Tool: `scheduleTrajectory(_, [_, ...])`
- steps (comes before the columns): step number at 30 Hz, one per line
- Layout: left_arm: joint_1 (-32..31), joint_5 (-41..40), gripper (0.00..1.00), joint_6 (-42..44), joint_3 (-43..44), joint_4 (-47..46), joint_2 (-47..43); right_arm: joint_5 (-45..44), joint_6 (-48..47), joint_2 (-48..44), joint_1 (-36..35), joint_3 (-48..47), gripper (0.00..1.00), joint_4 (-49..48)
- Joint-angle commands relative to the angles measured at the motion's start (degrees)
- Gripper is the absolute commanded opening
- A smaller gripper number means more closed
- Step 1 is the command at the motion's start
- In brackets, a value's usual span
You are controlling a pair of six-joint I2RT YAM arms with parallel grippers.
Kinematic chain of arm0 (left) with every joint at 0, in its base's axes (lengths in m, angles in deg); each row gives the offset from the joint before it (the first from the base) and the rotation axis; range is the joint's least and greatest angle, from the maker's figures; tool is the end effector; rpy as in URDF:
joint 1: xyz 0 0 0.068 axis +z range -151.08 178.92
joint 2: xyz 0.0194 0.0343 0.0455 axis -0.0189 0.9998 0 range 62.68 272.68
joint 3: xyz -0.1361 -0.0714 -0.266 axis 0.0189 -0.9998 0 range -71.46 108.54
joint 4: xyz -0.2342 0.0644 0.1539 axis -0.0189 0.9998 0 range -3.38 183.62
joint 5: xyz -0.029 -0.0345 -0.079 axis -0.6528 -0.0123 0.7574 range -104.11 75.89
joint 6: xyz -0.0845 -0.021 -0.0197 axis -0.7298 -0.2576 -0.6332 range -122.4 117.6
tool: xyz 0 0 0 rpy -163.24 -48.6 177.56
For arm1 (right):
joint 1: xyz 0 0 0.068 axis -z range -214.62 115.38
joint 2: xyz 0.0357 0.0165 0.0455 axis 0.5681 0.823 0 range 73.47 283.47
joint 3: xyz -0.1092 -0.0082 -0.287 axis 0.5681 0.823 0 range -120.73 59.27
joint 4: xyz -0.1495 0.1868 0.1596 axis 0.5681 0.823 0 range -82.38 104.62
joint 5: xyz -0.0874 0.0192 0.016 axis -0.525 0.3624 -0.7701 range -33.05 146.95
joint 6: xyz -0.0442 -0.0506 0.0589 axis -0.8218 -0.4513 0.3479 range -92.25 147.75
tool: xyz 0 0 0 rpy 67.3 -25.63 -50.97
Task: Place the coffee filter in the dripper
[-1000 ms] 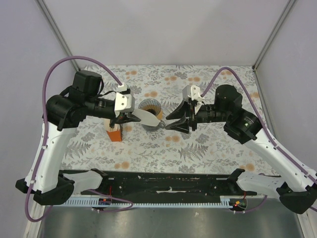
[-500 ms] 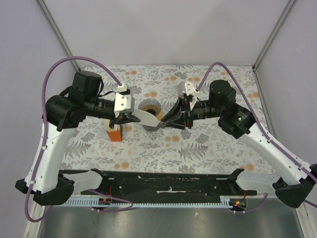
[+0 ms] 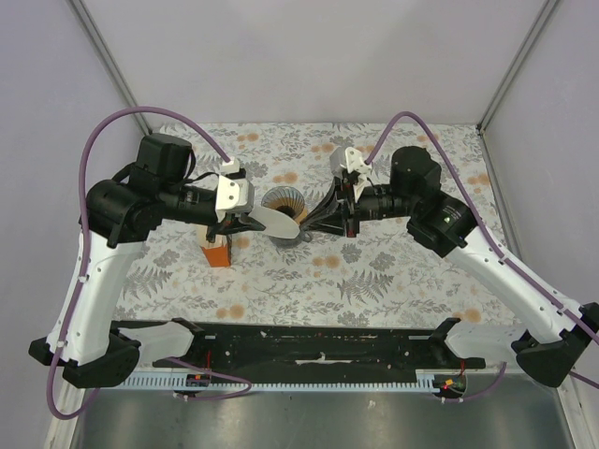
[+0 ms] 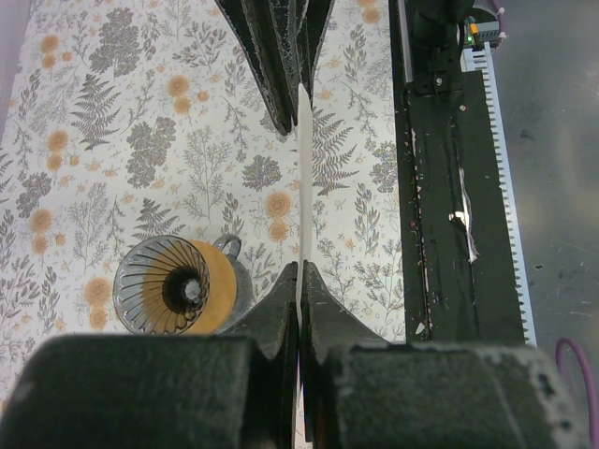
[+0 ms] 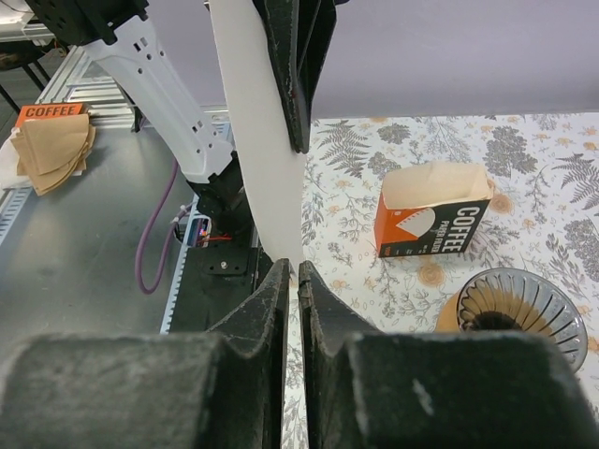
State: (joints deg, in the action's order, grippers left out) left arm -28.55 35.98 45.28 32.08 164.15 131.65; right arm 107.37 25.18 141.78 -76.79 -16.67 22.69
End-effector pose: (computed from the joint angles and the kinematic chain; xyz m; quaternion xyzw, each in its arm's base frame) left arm 0.1445 -0.1439 0.5118 0.6404 0.5554 -0.3186 0.4241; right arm 0.1777 0.2439 0.4712 -0.5186 0.5218 0.5034 0.4532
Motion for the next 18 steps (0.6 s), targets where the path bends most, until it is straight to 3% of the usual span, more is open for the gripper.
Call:
scheduleTrajectory(1, [-0.22,2.12,0.02,2.07,0.16,3.50,-0.86,-1.46,0.28,-0.29,-0.28,-2.10,0.13,-1.98])
scheduleTrajectory(5, [-0.22,2.12,0.02,1.98,0.08,3.32,-0.85,-1.11,0.46,-0.02,-0.28,-2.10,0.11,-2.15])
scheduleTrajectory(9, [-0.22,1.68,0.02,1.01,-0.01,2.44,-0.85,0.91,1.25,0.07,-0.37,-1.58,0.23,-3.73])
scheduleTrajectory(18, [-0.31,1.16,0.02,0.84,-0.36,2.00,-0.94,0.83,1.78,0.33,-2.03,-1.67,0.29,-5.23])
